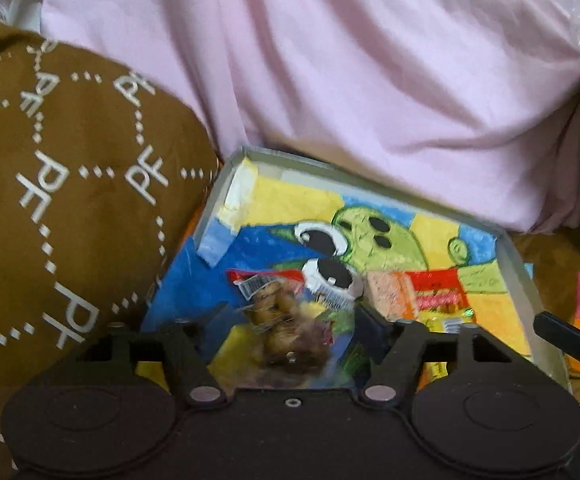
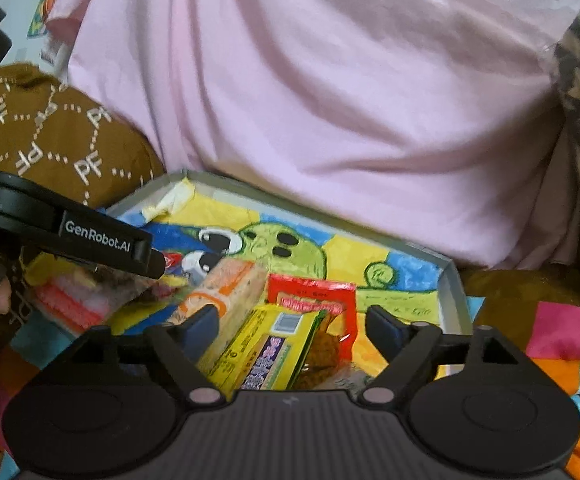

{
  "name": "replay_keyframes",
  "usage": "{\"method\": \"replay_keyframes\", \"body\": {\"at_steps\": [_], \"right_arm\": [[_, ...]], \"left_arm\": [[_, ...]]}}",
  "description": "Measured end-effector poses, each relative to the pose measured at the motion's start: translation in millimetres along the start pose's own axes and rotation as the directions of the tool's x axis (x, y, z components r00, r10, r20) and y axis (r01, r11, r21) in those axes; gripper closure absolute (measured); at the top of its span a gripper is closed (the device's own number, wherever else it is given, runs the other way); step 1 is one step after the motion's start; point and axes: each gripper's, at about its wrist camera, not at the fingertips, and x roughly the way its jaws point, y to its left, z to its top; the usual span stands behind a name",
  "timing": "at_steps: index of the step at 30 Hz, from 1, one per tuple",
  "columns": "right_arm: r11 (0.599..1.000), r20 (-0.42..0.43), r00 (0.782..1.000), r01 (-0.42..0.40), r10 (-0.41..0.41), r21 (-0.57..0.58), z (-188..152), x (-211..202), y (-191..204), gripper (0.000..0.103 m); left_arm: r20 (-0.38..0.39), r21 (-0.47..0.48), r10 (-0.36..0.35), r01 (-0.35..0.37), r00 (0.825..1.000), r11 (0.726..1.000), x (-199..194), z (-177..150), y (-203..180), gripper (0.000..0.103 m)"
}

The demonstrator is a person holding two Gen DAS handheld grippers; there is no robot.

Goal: Organize snacks
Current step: 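Lower both packs into the grey tray and open both tools, then pull both tools back up from the tray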

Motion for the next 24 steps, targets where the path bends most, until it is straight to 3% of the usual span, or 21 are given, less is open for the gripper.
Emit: {"method": "replay_keyframes", "body": {"at_steps": [6, 8, 19, 24], "right_arm": [[0.997, 0.072, 0.997, 0.006, -0.012, 0.08, 2, -25, -13, 0.001], [0.994, 0.095, 0.995, -0.002, -0.009, 0.108, 2, -36, -17, 0.0], [0.979, 0.131, 0.991, -0.046, 0.021, 0.196, 5, -89, -23, 0.0], [0.982, 0.161, 0.987, -0.057, 0.028, 0.179, 0, -123, -18, 0.0]], "left_arm": [[0.086, 0.02, -0.008, 0.006, 0.996, 1.0, -35, 1, -6, 0.007], [0.116, 0.027, -0.005, 0.002, 0.993, 1.0, -48, 0, -7, 0.002], [0.212, 0.12, 0.034, -0.061, 0.977, 0.991, -121, -18, -11, 0.001], [0.199, 0.16, 0.023, -0.055, 0.98, 0.986, -153, -31, -5, 0.001]]}}
